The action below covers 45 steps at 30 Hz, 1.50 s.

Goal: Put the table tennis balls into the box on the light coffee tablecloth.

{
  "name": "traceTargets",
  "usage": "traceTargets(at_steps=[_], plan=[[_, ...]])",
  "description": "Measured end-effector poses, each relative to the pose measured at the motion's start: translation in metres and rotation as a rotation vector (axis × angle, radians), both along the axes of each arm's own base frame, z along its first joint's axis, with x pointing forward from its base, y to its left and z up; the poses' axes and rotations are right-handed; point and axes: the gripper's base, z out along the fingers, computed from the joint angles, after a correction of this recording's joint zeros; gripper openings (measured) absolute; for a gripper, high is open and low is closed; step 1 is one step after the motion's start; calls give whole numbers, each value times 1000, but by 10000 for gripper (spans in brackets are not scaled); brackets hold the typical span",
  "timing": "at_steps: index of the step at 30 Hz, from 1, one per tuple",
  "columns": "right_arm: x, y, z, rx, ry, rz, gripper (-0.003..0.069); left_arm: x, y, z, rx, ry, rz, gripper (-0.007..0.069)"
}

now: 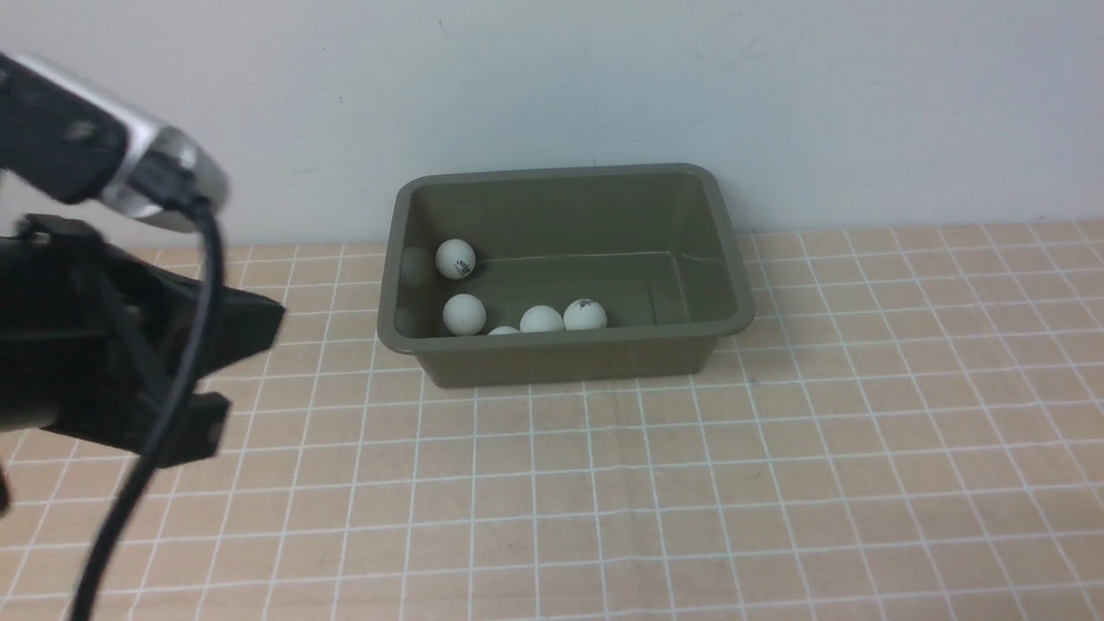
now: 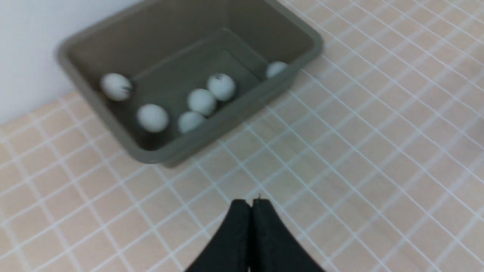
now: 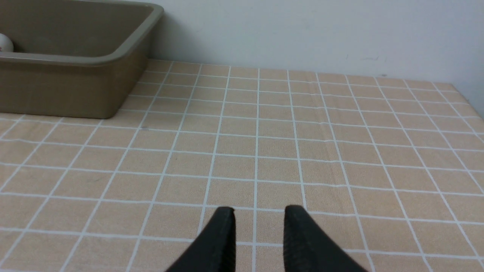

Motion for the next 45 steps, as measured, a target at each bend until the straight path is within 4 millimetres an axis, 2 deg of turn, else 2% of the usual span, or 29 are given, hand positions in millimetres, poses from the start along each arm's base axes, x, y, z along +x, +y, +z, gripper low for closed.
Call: traceTargets(at_steps=[3,4,5,6,9,12,13,15,20,25,34,39,45], plan=[[0,0,0,0,0,0,178,-25,23,2,-7,-110,150,-68],[0,0,0,0,0,0,178,-31,26,2,-10,-144,179,-68],[0,0,0,0,0,0,178,-43,32,-5,-14,-199,242,-68],[0,0,0,0,0,0,178,-45,33,-4,-16,-215,245,-68],[0,0,0,0,0,0,178,-69,40,-41,-27,-303,351,-68],[0,0,0,0,0,0,178,-79,43,-78,-32,-337,398,-68],[0,0,0,0,0,0,178,-82,44,-83,-35,-355,405,-68],[0,0,0,0,0,0,178,-89,47,-117,-45,-408,449,-68],[0,0,0,-1,0,0,178,-93,51,-151,-61,-471,499,-68],[0,0,0,-2,0,0,178,-93,52,-169,-8,-470,492,-68],[0,0,0,-8,-2,1,178,-92,53,-170,24,-494,497,-68],[0,0,0,-8,-2,1,178,-90,55,-189,75,-444,508,-68],[0,0,0,-9,-3,1,178,-91,62,-195,18,-383,607,-68]])
